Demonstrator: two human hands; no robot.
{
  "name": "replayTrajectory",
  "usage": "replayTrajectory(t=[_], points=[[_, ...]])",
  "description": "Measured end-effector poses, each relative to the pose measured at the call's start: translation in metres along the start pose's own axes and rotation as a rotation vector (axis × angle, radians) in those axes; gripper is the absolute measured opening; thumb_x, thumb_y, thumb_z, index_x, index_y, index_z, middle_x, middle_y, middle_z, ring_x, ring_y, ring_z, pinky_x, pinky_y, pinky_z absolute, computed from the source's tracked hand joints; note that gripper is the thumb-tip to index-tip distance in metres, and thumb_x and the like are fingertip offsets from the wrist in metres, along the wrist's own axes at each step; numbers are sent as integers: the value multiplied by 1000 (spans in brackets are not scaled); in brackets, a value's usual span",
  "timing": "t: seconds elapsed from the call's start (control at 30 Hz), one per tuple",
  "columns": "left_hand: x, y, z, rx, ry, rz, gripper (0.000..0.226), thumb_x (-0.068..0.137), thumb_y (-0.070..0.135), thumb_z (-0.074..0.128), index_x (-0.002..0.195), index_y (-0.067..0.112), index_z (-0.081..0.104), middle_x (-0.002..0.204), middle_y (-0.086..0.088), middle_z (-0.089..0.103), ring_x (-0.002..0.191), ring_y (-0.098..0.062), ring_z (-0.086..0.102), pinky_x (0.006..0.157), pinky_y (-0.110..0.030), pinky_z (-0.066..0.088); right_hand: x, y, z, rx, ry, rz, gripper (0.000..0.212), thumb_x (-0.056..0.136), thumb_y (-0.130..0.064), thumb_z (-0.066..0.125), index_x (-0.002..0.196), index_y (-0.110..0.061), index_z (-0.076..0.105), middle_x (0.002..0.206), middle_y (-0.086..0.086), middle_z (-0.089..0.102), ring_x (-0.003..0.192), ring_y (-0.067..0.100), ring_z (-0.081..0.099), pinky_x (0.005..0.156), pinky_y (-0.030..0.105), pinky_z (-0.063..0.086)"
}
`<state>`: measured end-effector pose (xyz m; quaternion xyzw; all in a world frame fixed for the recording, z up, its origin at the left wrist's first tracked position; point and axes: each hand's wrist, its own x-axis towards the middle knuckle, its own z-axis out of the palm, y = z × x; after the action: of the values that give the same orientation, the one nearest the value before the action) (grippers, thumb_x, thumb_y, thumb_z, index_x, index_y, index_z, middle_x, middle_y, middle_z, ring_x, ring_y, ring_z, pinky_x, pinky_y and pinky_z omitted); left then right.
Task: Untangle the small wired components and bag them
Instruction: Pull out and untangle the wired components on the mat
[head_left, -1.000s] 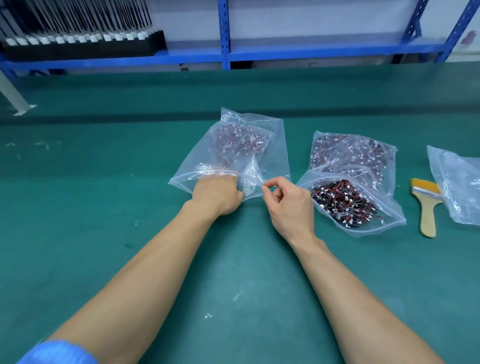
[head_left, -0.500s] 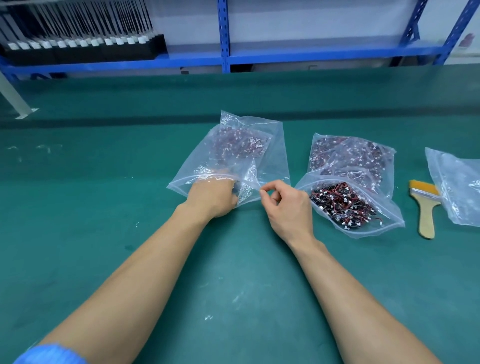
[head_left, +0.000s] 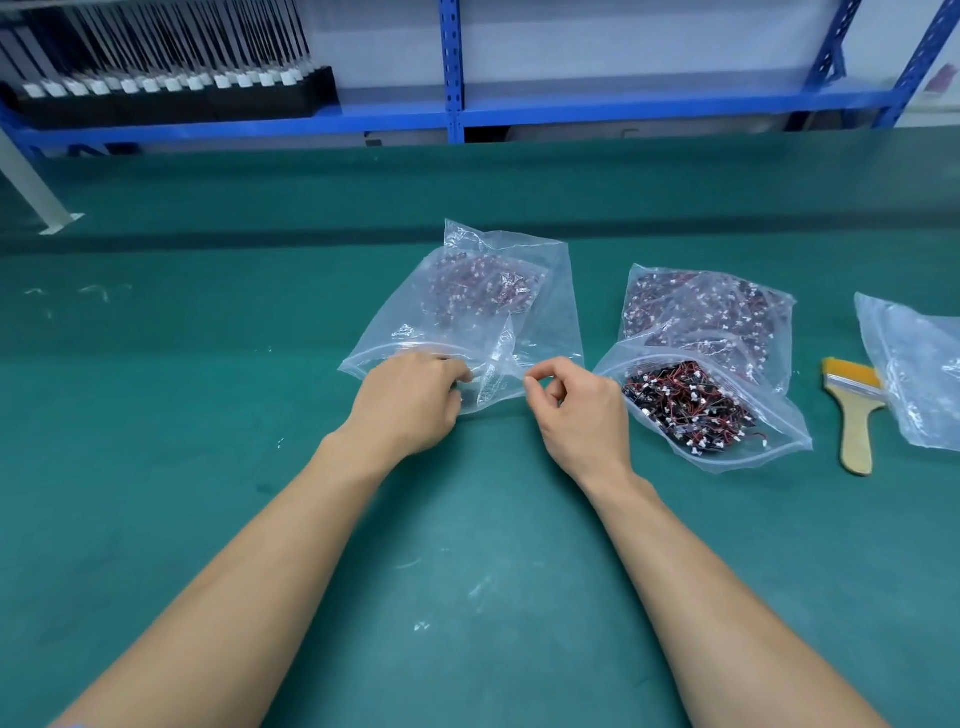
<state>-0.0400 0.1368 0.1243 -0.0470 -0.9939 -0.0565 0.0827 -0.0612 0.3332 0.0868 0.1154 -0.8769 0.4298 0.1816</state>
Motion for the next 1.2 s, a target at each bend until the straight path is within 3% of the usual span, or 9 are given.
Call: replayTrajectory(t=[0.1, 0.17, 0.27, 0.4, 0.5, 0.67, 0.83, 0.97, 1.2], points=[[-1, 1, -1, 20, -110, -23, 56, 90, 21, 46, 144, 37, 46, 144, 11, 53, 129, -24, 51, 91, -37, 47, 0, 1, 0, -3, -7, 8, 7, 91, -30, 67, 84, -29, 70, 52, -13, 51, 58, 13, 54, 60, 33, 48], [-1, 1, 1, 58, -176, -20, 56, 92, 18, 44, 143, 41, 45, 146, 14, 48, 128, -26, 48, 89, -38, 46, 0, 1, 0, -10, -12, 7, 7, 91, -30, 67, 85, -29, 70, 52, -13, 51, 58, 13, 54, 60, 33, 48], [-1, -1, 1, 68, -150, 17, 40, 98, 18, 43, 127, 40, 60, 133, 12, 55, 115, -26, 54, 77, -36, 48, 0, 0, 0, -18, -18, 1, 7, 92, -29, 67, 87, -28, 71, 53, -13, 50, 58, 14, 52, 61, 35, 49], [-6, -1, 1, 60, -85, 36, 33, 100, 19, 46, 120, 33, 68, 118, 5, 61, 106, -27, 58, 77, -38, 52, 1, 0, 0, -23, -16, 4, 8, 93, -29, 66, 87, -28, 71, 53, -12, 49, 59, 15, 52, 61, 35, 48], [-10, 0, 2, 85, -68, 30, 31, 97, 19, 46, 123, 22, 64, 113, -1, 61, 104, -30, 56, 81, -43, 53, 1, 0, -1, -24, -18, 9, 8, 93, -29, 66, 86, -28, 71, 53, -13, 49, 59, 15, 52, 62, 35, 49], [-7, 2, 3, 28, -103, -27, 35, 94, 13, 45, 127, 16, 59, 120, -5, 60, 114, -30, 51, 91, -42, 49, 0, 0, -1, -25, -21, 16, 9, 93, -29, 66, 85, -29, 70, 52, -13, 49, 58, 13, 51, 62, 35, 49], [-6, 1, 3, -1, -7, -117, 26, 88, 9, 52, 108, 14, 67, 106, -5, 69, 96, -31, 60, 78, -39, 50, -1, -1, -1, -27, -38, 18, 9, 93, -30, 66, 85, -30, 70, 52, -13, 49, 58, 11, 51, 63, 35, 49], [-7, 5, 4, 37, 51, -144, 21, 85, 7, 51, 100, 13, 63, 92, -6, 68, 84, -34, 58, 69, -41, 52, 0, 0, -2, -27, -44, 25, 9, 93, -31, 66, 86, -30, 70, 53, -13, 49, 59, 13, 53, 63, 35, 49], [-14, -11, 8, -120, 192, -28, 16, 88, 10, 57, 88, 10, 73, 81, -11, 70, 82, -34, 63, 70, -46, 50, 1, 0, -4, -25, -52, 38, 9, 93, -29, 66, 84, -31, 69, 52, -13, 49, 58, 10, 51, 62, 34, 47]])
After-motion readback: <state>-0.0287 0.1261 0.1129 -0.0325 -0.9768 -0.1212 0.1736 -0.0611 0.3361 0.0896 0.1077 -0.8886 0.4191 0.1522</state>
